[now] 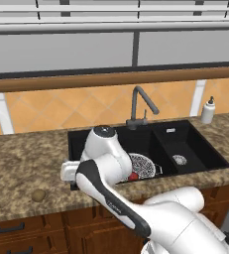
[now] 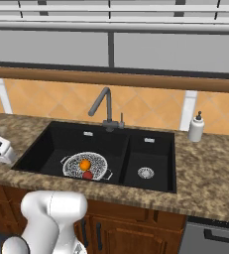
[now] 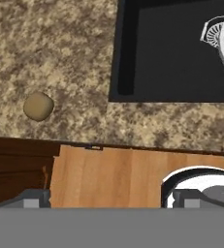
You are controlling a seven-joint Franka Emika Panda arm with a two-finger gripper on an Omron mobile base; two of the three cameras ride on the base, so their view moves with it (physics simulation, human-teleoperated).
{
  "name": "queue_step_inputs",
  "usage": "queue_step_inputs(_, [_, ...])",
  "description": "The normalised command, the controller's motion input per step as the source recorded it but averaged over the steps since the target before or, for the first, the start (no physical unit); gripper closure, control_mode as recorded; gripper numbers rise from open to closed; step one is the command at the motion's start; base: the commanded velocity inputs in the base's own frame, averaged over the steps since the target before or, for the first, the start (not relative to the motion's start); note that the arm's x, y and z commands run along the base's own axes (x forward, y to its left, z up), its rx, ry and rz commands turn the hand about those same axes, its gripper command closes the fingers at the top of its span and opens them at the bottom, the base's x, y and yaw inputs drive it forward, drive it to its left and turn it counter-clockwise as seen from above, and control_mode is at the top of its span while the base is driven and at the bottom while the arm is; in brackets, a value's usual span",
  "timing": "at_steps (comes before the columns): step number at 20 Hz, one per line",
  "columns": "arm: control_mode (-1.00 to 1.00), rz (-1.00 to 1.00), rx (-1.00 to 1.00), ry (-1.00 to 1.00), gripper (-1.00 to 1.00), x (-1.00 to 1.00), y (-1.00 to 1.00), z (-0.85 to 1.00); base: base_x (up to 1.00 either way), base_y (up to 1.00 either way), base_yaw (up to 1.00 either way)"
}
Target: Put the colander in the sink, put the kiwi, orange, apple in the colander, and turn on the sink faucet and pour water over the colander.
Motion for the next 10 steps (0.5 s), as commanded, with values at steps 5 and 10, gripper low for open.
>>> queue_step_inputs(5, [-1.0,0.0,0.0,0.08,-1.0,0.03,0.82,-0.05,0.0,0.0,0.0])
queue_step_inputs(10, [-1.0,-0.01,0.0,0.07,-1.0,0.05,0.71,-0.26,0.0,0.0,0.0])
